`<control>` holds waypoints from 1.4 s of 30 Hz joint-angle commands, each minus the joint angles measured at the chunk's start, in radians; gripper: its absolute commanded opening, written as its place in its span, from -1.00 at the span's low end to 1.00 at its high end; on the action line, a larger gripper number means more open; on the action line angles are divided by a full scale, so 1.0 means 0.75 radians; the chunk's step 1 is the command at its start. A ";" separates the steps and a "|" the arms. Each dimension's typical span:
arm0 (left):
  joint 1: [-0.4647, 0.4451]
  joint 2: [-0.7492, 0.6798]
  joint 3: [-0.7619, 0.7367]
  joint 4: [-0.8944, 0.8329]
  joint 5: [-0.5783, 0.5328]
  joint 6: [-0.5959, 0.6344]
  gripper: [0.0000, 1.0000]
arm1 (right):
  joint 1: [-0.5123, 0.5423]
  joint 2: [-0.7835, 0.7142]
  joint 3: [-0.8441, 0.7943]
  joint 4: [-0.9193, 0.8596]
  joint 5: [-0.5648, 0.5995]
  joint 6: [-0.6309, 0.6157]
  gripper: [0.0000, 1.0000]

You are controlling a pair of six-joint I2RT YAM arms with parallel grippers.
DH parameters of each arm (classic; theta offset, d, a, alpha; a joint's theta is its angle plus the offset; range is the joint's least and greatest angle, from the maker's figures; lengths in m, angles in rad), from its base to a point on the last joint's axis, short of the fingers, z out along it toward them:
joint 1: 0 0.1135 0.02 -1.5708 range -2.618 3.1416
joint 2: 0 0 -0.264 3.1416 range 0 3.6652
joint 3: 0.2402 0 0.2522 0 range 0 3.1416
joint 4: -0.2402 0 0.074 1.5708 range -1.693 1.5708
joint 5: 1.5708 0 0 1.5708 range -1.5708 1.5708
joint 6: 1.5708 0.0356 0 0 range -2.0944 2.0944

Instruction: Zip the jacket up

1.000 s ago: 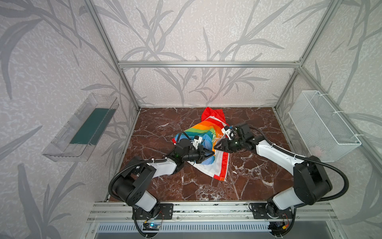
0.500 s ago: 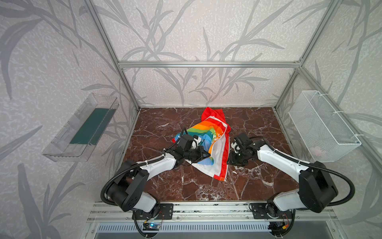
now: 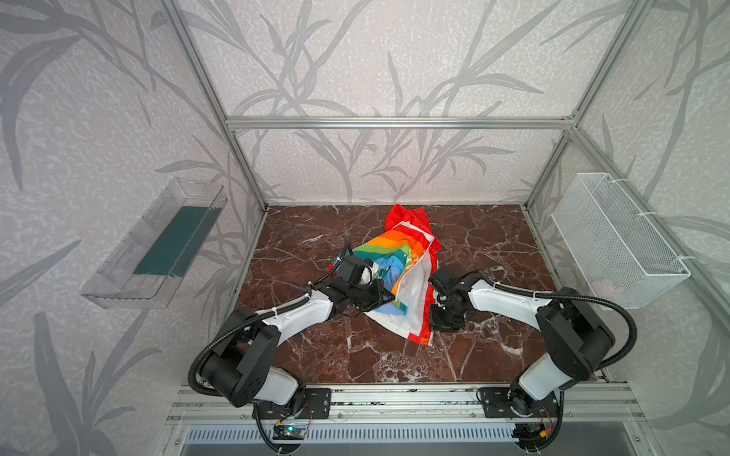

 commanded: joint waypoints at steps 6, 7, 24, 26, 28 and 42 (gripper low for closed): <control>0.044 -0.069 -0.013 -0.079 -0.013 0.056 -1.00 | 0.037 0.169 0.090 -0.002 0.117 -0.013 -0.35; 0.043 -0.071 -0.014 -0.081 -0.016 0.055 -1.00 | 0.036 0.187 0.095 -0.011 0.142 -0.019 -0.42; -0.017 0.108 0.172 -0.091 -0.050 0.088 -1.00 | -0.332 -0.213 0.185 -0.491 0.354 -0.320 -1.00; -0.017 0.119 0.237 -0.179 -0.081 0.139 -1.00 | -0.342 -0.217 0.241 -0.581 0.393 -0.361 -1.00; -0.017 0.117 0.283 -0.270 -0.114 0.195 -1.00 | -0.336 -0.205 0.295 -0.625 0.337 -0.379 -1.00; 0.043 -0.093 0.091 -0.523 -0.243 0.249 -1.00 | 0.137 0.337 0.607 -0.241 -0.137 -0.224 -1.00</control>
